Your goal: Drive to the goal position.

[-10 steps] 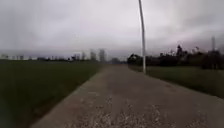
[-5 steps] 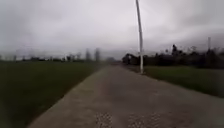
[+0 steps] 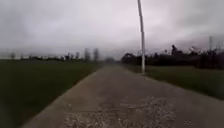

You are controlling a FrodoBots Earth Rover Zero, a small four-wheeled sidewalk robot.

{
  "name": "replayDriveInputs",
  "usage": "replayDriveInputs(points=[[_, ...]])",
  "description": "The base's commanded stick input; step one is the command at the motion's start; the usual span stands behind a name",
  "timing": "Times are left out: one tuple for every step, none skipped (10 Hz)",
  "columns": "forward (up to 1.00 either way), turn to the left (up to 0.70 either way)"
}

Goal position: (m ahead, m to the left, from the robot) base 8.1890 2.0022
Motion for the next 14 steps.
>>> replayDriveInputs(points=[[0.85,-0.14],[0.85,-0.08],[0.85,-0.01],[0.85,0.0],[0.85,0.0],[0.85,0.0],[0.85,0.0],[0.85,0.0],[0.85,0.0],[0.85,0.0],[0.85,0.0],[0.85,0.0],[0.85,0.0],[0.85,0.0]])
